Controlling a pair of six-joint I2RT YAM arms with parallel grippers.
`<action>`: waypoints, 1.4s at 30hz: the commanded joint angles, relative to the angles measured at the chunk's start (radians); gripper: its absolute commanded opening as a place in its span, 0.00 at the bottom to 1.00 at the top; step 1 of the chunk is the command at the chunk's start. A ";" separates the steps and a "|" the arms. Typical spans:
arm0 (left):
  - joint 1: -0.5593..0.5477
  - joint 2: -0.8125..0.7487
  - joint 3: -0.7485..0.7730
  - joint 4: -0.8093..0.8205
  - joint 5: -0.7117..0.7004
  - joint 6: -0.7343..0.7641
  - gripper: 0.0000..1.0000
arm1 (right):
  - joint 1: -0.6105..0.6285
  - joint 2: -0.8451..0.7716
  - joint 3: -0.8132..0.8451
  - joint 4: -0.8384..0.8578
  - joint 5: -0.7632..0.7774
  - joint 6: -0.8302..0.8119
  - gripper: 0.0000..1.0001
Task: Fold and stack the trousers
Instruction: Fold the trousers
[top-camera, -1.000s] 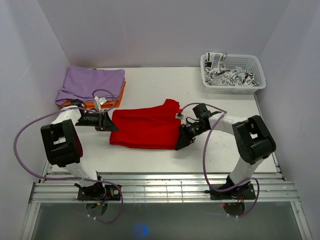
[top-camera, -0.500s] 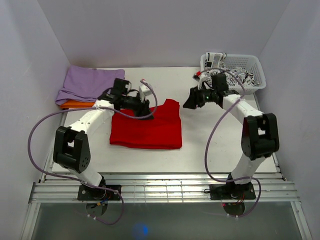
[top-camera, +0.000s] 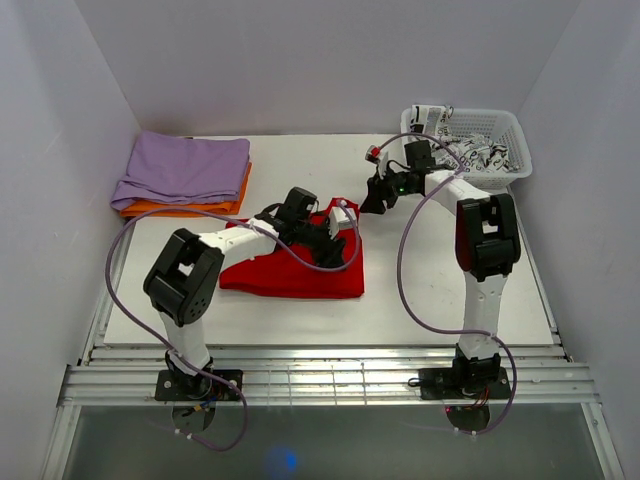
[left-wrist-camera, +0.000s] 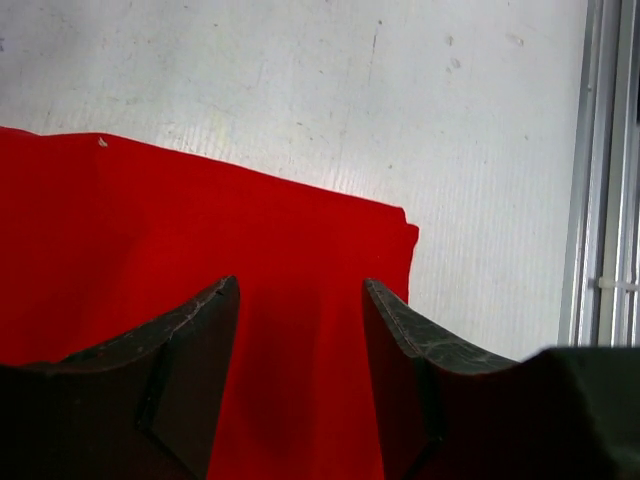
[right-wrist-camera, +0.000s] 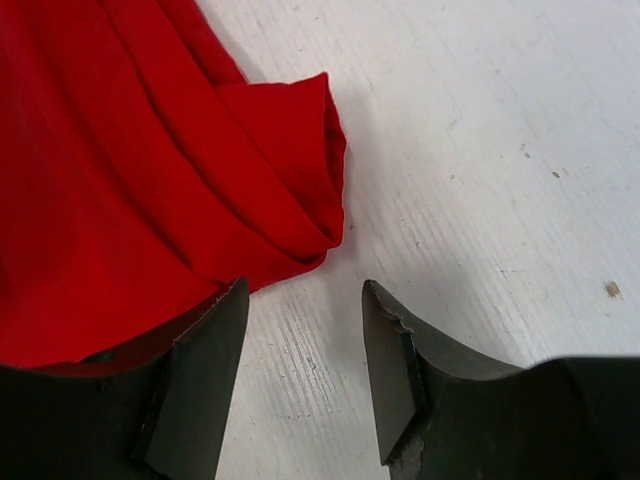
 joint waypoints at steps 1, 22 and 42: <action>-0.002 0.028 0.047 0.110 0.049 -0.110 0.63 | 0.020 0.007 0.049 -0.044 -0.047 -0.129 0.55; -0.005 0.151 0.062 -0.074 0.076 -0.169 0.56 | 0.115 0.116 0.186 -0.287 0.063 -0.381 0.19; -0.007 0.048 -0.077 -0.571 0.150 0.355 0.40 | 0.040 -0.128 0.032 -0.500 -0.045 -0.469 0.33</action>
